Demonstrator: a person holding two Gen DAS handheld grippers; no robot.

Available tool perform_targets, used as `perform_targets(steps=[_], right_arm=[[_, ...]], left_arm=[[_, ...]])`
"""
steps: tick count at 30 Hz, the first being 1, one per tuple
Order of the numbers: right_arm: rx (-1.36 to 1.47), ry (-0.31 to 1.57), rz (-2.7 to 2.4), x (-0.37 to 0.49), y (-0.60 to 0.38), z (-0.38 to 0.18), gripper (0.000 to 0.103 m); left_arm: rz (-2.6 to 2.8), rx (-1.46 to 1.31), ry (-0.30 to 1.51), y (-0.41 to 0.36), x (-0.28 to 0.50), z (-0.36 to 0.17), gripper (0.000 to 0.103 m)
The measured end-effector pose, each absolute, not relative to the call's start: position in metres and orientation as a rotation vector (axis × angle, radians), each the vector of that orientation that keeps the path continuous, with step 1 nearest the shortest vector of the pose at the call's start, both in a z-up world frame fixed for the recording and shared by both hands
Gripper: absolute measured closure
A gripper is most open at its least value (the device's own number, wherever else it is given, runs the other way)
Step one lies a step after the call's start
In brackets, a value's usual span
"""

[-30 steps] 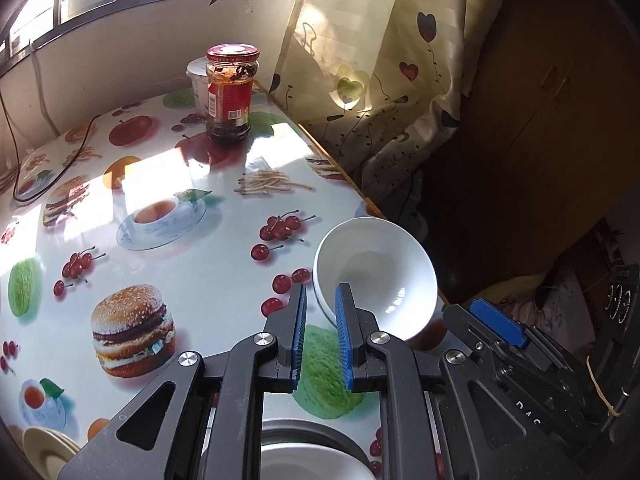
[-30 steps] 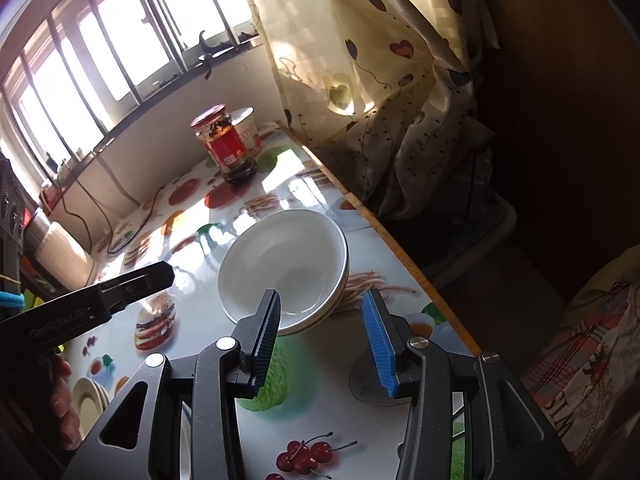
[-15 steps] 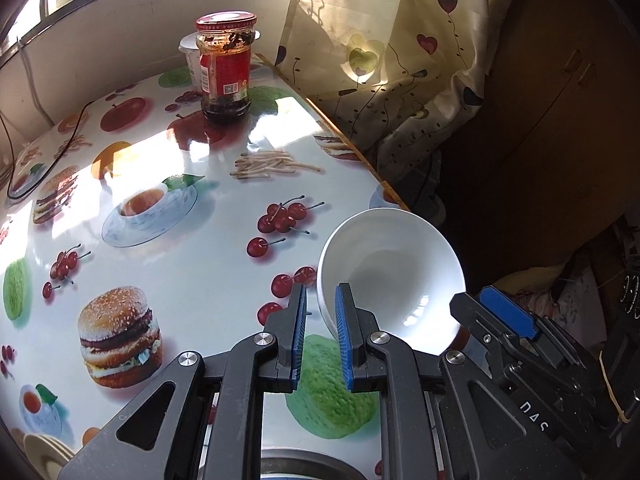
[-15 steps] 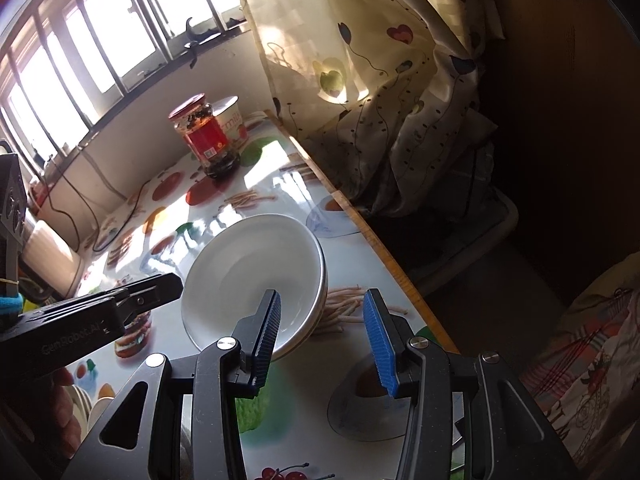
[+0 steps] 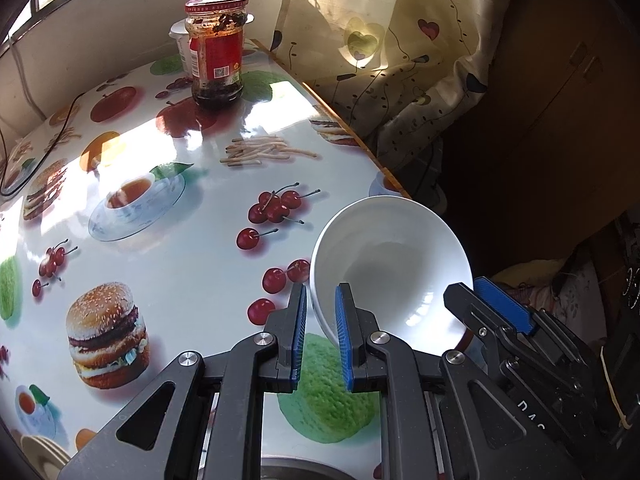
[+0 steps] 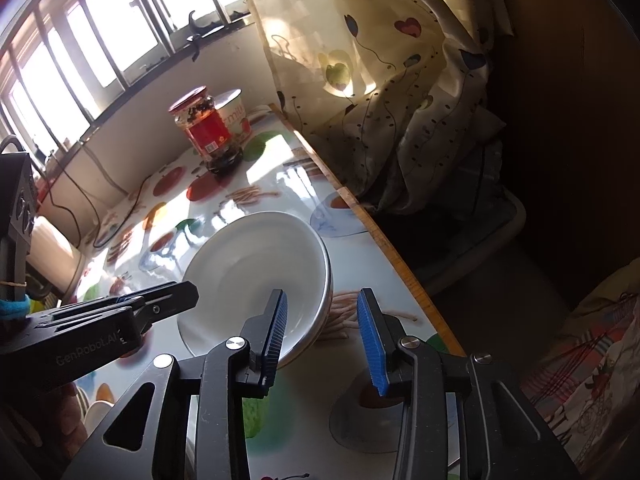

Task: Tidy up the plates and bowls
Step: 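Lift the second white bowl with the left gripper, then lower the white bowl into the steel bowl with left gripper while right grips steel bowl rim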

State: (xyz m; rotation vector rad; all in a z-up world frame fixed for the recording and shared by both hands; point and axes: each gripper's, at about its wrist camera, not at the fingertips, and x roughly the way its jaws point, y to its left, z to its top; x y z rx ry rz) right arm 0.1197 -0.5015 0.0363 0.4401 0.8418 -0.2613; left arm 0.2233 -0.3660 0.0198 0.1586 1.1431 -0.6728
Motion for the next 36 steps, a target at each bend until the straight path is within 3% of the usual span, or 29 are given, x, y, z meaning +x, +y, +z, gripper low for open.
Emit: perform_targets(steps=[14, 36], right_arm=[[0.431, 0.845, -0.244, 0.1243, -0.5005, 0.0332, 0.088], [0.432, 0.825, -0.244, 0.1215, -0.496, 0.0396, 0.089]], left_arm=[[-0.665, 0.157, 1.158, -0.3678, 0.225, 0.0138, 0.091], [-0.661, 0.128, 1.14, -0.359, 0.2212, 0.0193, 0.091]])
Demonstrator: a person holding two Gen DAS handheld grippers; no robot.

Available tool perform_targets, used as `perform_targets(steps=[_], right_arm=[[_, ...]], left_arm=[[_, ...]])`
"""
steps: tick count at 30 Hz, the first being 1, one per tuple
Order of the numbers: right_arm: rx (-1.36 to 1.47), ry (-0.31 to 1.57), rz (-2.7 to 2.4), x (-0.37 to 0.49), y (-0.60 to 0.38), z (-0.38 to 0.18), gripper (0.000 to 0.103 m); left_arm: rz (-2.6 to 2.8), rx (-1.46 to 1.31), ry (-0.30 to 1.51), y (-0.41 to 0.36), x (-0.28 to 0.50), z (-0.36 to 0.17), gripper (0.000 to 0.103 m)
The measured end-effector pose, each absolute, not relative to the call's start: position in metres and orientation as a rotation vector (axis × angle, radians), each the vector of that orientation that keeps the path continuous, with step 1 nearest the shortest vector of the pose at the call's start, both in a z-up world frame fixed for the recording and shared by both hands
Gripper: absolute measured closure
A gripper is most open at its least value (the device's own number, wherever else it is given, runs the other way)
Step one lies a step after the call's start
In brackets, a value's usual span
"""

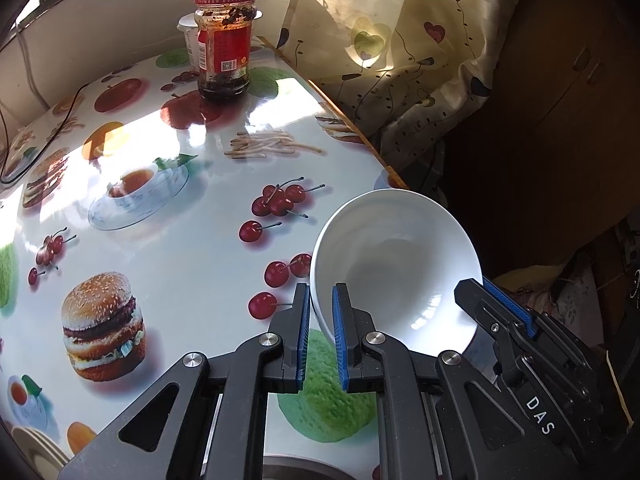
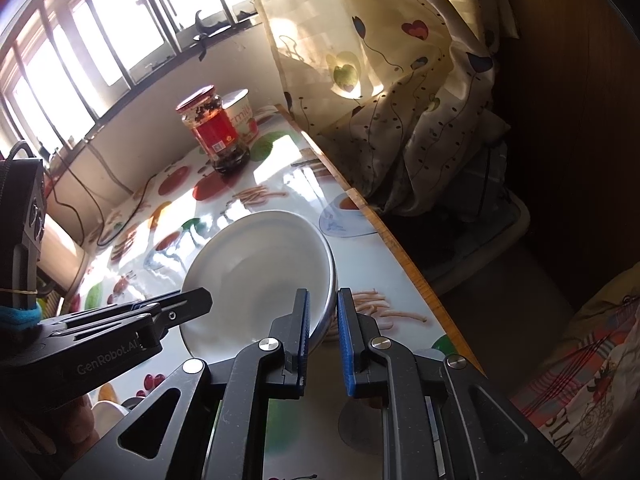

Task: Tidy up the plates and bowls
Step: 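Lower the white bowl into the steel bowl with left gripper while right grips steel bowl rim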

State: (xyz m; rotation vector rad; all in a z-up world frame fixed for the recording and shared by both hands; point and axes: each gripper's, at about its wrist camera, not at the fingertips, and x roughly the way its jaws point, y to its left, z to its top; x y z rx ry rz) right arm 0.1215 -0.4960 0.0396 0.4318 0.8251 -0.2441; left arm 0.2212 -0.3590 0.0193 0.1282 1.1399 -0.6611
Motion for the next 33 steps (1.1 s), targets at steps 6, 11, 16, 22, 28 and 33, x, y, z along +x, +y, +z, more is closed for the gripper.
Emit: perform_targets(steps=[6, 11, 16, 22, 28, 33], right_arm=[[0.429, 0.805, -0.239, 0.115, -0.491, 0.049, 0.089], [0.428, 0.78, -0.231, 0.108, -0.485, 0.059, 0.089], [0.418, 0.761, -0.226, 0.099, -0.477, 0.07, 0.089], [0.408, 0.737, -0.22, 0.09, -0.466, 0.081, 0.089], [0.397, 0.717, -0.21, 0.081, -0.454, 0.091, 0.089], [0.388, 0.705, -0.201, 0.072, -0.443, 0.098, 0.089]], left_arm=[[-0.669, 0.128, 1.111, -0.353, 0.214, 0.031, 0.091], [-0.673, 0.119, 1.086, -0.345, 0.208, 0.041, 0.091], [-0.681, 0.103, 1.068, -0.336, 0.201, 0.05, 0.091], [-0.686, 0.09, 1.042, -0.324, 0.194, 0.06, 0.091], [-0.686, 0.075, 1.025, -0.311, 0.184, 0.069, 0.091], [-0.687, 0.065, 1.011, -0.3, 0.177, 0.074, 0.091]])
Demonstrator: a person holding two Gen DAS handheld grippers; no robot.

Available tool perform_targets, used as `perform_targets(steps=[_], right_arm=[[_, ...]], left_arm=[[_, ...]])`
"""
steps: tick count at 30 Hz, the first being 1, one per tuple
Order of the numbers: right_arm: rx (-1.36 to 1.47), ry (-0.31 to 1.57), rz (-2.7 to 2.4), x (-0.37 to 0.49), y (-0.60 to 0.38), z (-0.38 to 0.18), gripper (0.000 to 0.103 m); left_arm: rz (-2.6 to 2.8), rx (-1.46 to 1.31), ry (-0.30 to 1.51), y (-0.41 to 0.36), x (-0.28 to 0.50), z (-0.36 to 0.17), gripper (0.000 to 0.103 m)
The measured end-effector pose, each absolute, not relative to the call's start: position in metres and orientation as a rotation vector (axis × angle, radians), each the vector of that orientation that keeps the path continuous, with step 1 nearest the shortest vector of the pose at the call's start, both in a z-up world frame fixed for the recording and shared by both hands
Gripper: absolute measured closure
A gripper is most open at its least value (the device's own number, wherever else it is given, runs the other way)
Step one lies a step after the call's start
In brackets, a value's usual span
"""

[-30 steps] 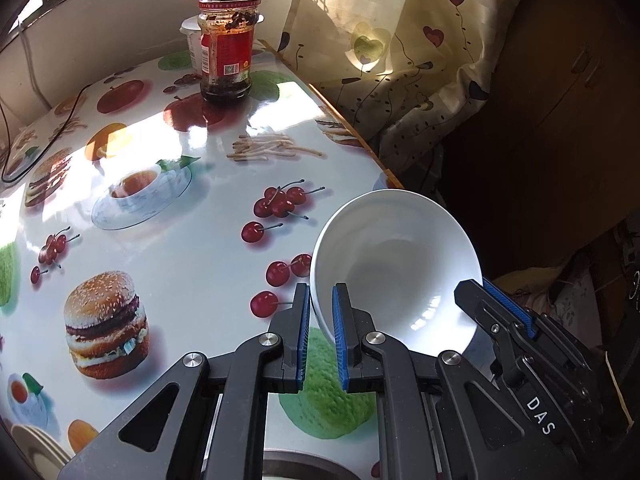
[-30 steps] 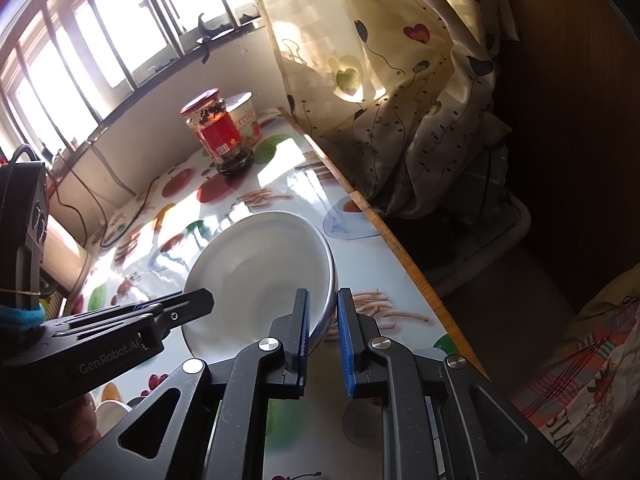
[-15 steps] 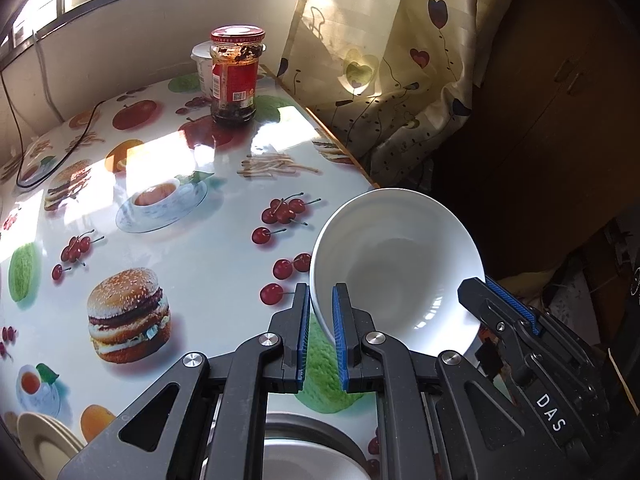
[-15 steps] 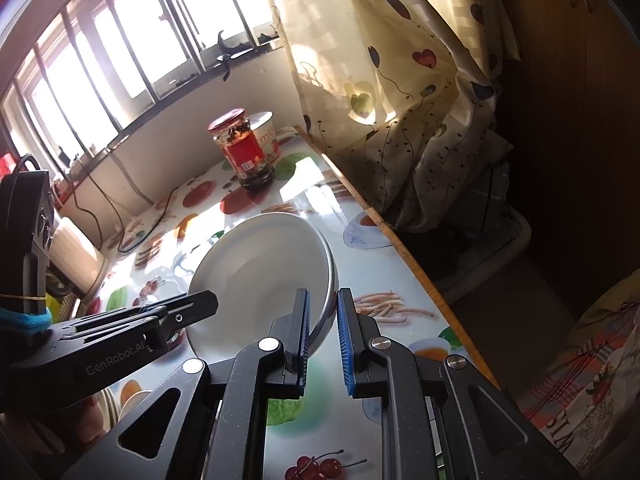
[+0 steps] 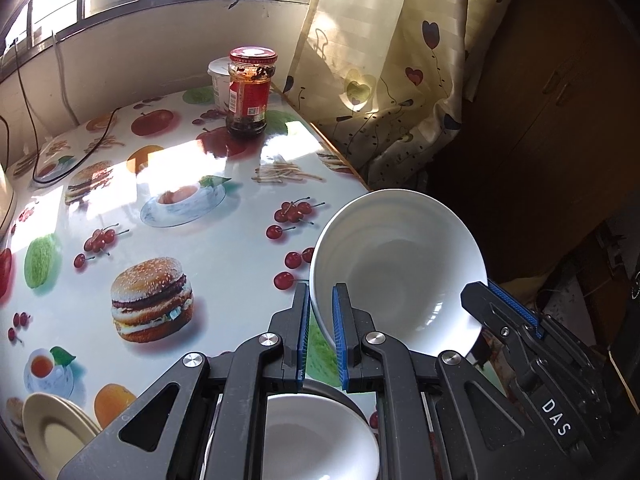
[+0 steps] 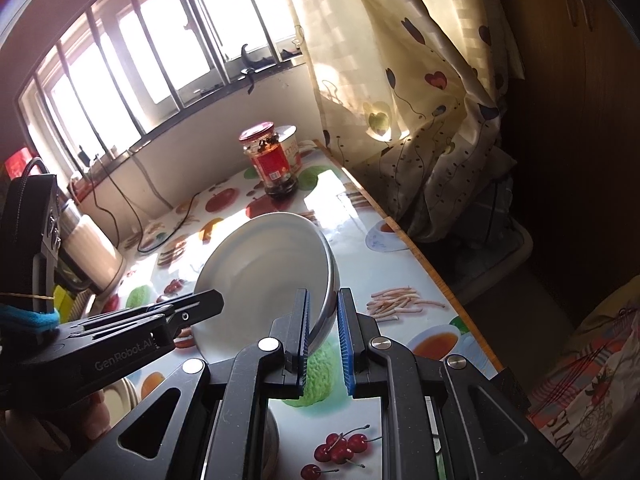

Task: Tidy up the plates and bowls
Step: 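Lower the white bowl into the steel bowl with left gripper while right grips steel bowl rim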

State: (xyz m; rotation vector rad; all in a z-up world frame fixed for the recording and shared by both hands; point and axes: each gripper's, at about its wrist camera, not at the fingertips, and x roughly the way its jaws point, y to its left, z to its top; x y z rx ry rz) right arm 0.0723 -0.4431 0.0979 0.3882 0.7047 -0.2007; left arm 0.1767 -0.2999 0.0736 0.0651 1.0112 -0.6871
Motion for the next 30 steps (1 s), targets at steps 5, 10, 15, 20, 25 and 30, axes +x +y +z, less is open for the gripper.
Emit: perform_targets(steps=[5, 10, 15, 20, 25, 30], right_arm=[[0.383, 0.697, -0.188, 0.065, -0.433, 0.102, 0.089], [0.373, 0.693, -0.176, 0.058, -0.422, 0.106, 0.089], [0.364, 0.691, -0.164, 0.052, -0.41, 0.107, 0.089], [0.369, 0.692, -0.156, 0.046, -0.401, 0.106, 0.089], [0.366, 0.688, -0.144, 0.041, -0.393, 0.108, 0.089], [0.364, 0.693, -0.137, 0.037, -0.386, 0.106, 0.089]], left_arm=[[-0.684, 0.054, 1.001, -0.286, 0.17, 0.077, 0.091], [-0.681, 0.034, 1.003, -0.272, 0.165, 0.079, 0.091], [-0.671, 0.026, 0.998, -0.26, 0.158, 0.08, 0.091], [-0.669, 0.02, 0.988, -0.25, 0.151, 0.081, 0.091], [-0.661, 0.015, 0.989, -0.24, 0.145, 0.082, 0.091], [-0.656, 0.007, 0.99, -0.233, 0.141, 0.081, 0.091]])
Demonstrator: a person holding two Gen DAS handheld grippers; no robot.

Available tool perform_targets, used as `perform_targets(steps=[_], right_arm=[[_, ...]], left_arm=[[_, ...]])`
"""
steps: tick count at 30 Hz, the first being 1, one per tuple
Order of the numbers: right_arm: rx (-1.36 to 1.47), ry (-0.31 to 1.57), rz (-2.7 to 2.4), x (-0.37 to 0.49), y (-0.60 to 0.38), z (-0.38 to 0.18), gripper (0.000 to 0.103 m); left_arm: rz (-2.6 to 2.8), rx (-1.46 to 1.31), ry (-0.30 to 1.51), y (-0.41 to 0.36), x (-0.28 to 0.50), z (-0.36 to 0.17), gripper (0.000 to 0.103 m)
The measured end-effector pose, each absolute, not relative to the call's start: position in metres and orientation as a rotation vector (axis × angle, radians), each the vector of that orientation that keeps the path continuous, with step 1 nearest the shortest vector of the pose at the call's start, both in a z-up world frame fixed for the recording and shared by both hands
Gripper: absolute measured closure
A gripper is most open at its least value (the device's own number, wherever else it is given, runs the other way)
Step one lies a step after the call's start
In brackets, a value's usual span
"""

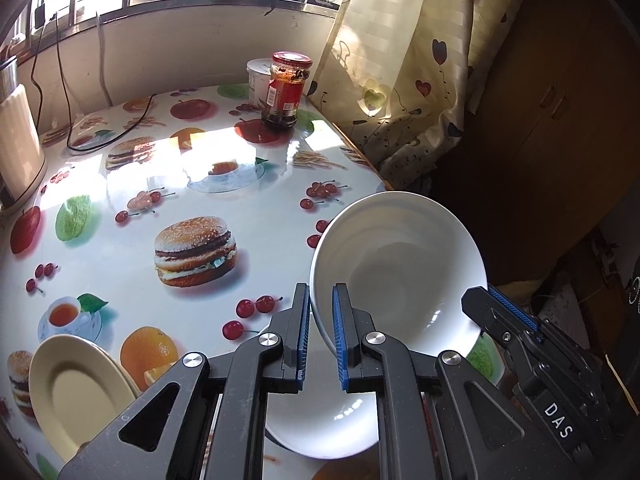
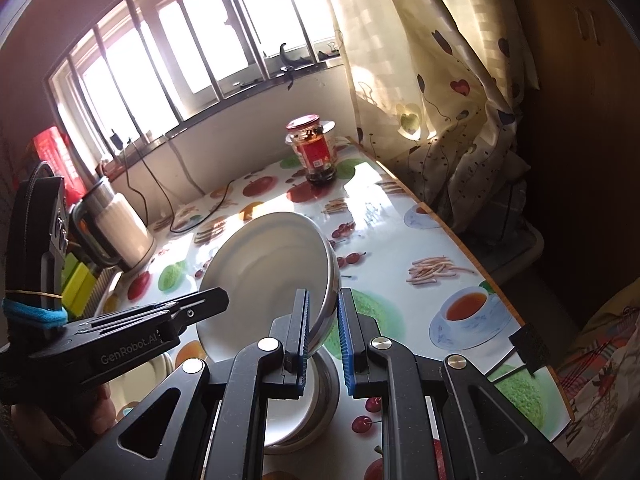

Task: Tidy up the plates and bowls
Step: 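Lower the white bowl into the steel bowl with left gripper while right grips steel bowl rim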

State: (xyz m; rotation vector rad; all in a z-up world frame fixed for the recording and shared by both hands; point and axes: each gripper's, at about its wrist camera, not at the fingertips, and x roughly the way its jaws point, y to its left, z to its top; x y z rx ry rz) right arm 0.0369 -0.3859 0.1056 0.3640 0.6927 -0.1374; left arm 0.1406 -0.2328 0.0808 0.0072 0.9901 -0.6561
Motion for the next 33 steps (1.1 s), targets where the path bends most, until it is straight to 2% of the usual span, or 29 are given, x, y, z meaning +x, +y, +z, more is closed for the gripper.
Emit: perform_targets(steps=[33], right_arm=[[0.369, 0.76, -0.082, 0.022, -0.355, 0.079, 0.089]], left_arm=[[-0.607, -0.038, 1.035, -0.189, 0.118, 0.056, 0.091]])
